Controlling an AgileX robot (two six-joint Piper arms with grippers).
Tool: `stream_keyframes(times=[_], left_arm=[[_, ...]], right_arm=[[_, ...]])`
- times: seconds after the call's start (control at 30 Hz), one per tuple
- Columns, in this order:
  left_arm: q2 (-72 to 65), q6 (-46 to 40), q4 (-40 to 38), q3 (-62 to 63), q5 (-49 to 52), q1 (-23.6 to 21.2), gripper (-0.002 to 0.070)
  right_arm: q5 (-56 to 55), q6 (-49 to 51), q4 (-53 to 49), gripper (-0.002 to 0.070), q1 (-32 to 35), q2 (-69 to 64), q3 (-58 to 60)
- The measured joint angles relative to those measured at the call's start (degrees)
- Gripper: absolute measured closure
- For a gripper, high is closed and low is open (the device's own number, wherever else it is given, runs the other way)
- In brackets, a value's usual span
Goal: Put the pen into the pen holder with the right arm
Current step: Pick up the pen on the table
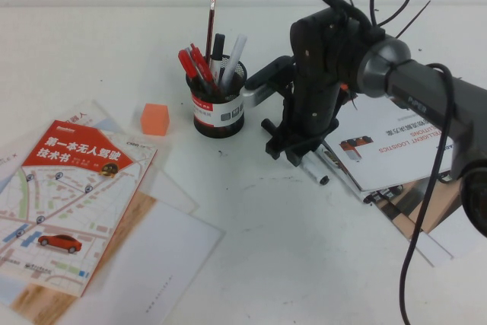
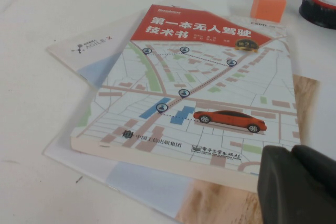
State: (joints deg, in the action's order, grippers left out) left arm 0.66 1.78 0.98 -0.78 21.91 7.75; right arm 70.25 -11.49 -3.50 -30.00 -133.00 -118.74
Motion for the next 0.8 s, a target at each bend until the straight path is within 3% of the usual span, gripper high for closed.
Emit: stream_keyframes(times=[0.4,0.63,0.8], left_arm=[[0.0,0.0,0.0,0.0,0.0,0.0,0.0678],[0.0,0.0,0.0,0.0,0.0,0.0,0.0678],[0.0,0.0,0.0,0.0,0.0,0.0,0.0678]], right_arm=[[0.0,-0.2,0.1,0.0389,-1.2,-0.8,0.0],[0.0,-0.2,2.3,0.0554,-1.9,-1.2,-0.1],[0.0,-0.2,3.5,0.0557,-1.9,-1.3,-0.5]])
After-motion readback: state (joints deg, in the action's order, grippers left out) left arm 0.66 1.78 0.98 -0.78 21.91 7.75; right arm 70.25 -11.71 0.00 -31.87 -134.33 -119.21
